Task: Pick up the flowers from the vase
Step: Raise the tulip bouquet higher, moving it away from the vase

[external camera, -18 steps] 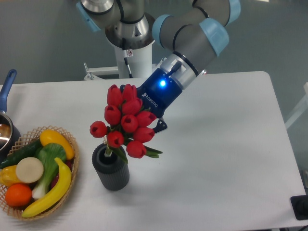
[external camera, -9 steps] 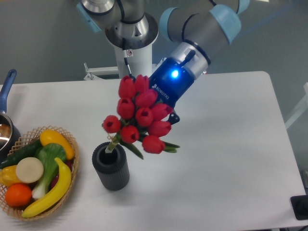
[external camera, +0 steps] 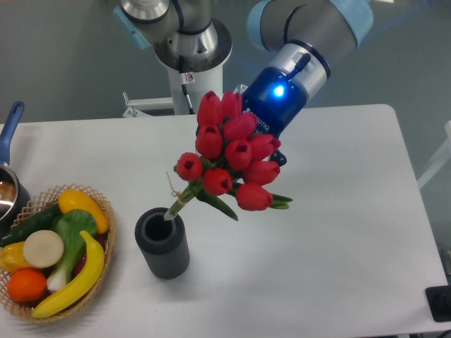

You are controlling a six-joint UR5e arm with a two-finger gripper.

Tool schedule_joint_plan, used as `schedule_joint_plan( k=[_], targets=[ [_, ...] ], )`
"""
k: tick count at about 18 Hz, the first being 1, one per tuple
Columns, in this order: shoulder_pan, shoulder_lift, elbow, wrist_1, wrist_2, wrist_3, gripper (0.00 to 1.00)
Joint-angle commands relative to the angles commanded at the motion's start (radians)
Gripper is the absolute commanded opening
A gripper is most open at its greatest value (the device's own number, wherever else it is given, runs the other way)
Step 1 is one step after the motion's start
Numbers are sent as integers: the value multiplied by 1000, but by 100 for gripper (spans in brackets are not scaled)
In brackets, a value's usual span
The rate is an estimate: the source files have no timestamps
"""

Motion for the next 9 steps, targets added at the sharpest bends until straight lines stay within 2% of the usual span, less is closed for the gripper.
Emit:
schedule_joint_plan(
  k=[7, 9],
  targets=[
    [8, -2, 6, 0, 0, 0, 43],
    [9, 3, -9, 0, 2, 2, 43]
  ],
)
